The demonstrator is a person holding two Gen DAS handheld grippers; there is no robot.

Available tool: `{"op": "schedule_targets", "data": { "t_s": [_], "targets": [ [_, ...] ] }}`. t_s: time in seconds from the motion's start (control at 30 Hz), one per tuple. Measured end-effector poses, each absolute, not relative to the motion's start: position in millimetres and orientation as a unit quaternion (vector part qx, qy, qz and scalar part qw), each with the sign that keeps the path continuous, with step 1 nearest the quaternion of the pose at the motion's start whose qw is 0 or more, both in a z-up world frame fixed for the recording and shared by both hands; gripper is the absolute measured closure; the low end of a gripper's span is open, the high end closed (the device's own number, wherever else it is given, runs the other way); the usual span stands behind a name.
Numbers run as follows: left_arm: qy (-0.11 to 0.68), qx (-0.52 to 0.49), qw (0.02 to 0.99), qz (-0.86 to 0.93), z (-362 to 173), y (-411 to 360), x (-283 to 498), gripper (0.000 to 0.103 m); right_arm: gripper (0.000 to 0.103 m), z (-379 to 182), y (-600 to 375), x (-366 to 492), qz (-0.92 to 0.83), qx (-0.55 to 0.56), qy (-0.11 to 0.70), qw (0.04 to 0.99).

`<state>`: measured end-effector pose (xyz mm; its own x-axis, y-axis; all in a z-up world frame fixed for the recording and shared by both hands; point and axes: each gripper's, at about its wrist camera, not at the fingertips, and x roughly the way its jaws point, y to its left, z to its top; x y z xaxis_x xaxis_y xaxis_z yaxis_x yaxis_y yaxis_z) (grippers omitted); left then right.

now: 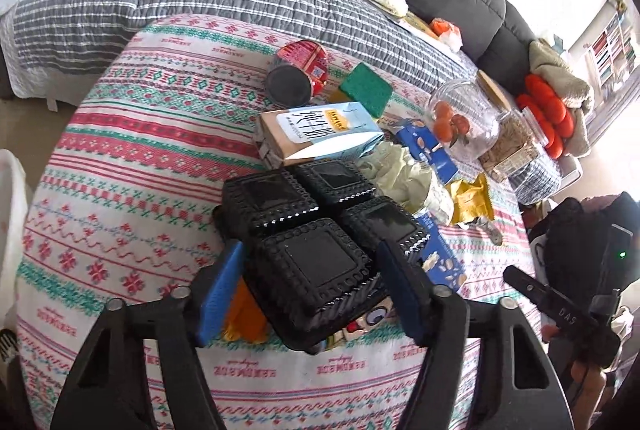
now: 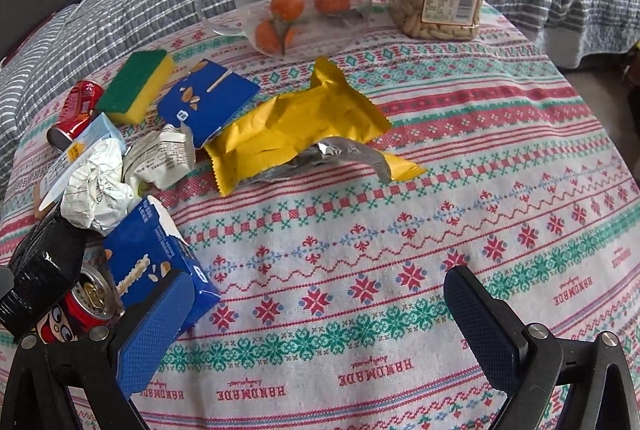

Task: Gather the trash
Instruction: 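Grasp the black plastic tray stack with the left gripper while the right gripper grasps the blue snack box, then carry the black trays and blue box to the white bucket and release both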

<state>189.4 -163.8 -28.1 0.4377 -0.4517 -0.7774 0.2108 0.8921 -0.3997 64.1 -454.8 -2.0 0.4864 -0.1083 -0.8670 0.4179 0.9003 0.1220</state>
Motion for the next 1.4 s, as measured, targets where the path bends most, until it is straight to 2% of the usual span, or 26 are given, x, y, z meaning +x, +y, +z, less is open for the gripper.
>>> {"op": "schedule_targets", "data": {
  "t_s": [0.4,0.83,0.9,0.93,1.4],
  "targets": [
    [0.468,-0.116,0.853,-0.202,-11,-148,180,0.041,0.0,-9,-426,81,-0.105,0.147,0.496,0.849],
    [0.438,-0.11,0.876,-0.169,15,-85,157,0.041,0.01,-39,-376,123,-0.051,0.121,0.542,0.83],
    [0.438,-0.112,0.877,-0.161,16,-76,155,0.041,0.015,-43,-372,128,-0.049,0.121,0.546,0.828],
    [0.438,-0.112,0.878,-0.158,15,-71,154,0.041,0.024,-44,-370,130,-0.05,0.119,0.547,0.827],
    [0.426,-0.112,0.889,-0.125,24,-20,134,0.041,0.027,-1,-376,93,-0.087,0.102,0.477,0.868]
  ]
}}
